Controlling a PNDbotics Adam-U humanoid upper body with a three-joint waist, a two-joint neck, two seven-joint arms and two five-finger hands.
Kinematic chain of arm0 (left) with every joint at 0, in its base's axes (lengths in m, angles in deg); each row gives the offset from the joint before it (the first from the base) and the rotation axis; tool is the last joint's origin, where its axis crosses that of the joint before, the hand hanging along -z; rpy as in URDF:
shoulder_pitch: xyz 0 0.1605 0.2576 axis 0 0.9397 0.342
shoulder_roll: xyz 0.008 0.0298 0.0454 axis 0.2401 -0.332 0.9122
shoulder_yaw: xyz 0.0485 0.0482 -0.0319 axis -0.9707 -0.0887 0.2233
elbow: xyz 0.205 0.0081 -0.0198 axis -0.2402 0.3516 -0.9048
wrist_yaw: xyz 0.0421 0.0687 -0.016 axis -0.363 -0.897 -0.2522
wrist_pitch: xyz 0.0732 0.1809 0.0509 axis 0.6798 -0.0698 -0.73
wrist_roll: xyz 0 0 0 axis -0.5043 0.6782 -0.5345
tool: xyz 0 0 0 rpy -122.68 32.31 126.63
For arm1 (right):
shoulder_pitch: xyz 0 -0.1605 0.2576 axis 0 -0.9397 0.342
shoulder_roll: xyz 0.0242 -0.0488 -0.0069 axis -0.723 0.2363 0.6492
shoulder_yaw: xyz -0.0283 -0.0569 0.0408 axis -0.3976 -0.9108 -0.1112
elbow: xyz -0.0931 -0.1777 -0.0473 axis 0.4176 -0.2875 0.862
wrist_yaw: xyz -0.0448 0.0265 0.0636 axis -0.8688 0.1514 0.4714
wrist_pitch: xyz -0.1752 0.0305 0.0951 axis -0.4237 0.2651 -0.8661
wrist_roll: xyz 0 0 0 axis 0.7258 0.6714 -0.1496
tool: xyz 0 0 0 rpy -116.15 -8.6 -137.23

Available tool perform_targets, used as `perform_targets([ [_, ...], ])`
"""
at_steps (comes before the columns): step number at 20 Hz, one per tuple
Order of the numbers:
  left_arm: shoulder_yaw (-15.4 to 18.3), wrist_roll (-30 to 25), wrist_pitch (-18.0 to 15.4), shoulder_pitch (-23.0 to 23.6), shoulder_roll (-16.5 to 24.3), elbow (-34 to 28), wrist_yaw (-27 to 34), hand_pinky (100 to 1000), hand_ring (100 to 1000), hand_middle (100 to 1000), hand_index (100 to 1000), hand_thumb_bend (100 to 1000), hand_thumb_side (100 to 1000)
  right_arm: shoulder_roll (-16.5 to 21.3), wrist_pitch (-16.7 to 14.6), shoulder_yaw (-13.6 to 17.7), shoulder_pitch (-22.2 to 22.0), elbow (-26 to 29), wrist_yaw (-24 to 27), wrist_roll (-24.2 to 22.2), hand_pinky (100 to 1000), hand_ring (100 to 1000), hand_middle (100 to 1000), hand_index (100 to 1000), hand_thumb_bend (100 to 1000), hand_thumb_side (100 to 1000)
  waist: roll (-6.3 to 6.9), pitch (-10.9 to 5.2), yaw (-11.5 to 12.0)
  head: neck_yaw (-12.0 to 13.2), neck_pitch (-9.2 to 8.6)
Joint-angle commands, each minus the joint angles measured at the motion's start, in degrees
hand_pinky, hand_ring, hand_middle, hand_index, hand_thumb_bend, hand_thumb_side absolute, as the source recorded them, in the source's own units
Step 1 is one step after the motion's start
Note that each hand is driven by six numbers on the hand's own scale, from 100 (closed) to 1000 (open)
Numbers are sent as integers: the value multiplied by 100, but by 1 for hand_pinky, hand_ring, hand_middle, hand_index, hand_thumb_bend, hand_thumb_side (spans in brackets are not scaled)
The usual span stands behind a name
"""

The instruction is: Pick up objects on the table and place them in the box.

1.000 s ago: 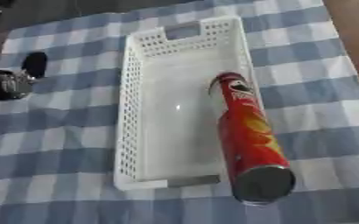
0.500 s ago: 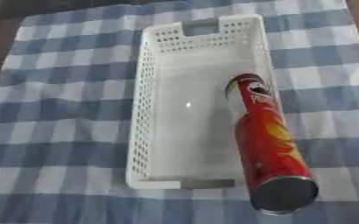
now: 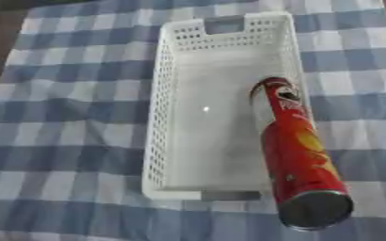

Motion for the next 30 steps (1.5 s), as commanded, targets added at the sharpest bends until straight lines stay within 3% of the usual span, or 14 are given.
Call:
perform_targets([
  [1,37,84,-17,3,78,-65,-100,787,848,957,1000,100,871,165,11,76,40,51,-59,111,427,644,707,808,100,1000,-50,-75,-16,52,-19],
  [12,-5,-104,113,22,20,-65,-82,755,828,942,1000,100,865,171,20,65,73,49,-140,234,479,707,762,810,100,1000,-55,-69,-28,78,-36],
  [30,-39,-781,467,-3,21,-65,-89,691,791,943,1000,100,848,188,30,29,115,42,-173,258,444,652,725,806,100,1000,-26,-46,-71,107,-71],
])
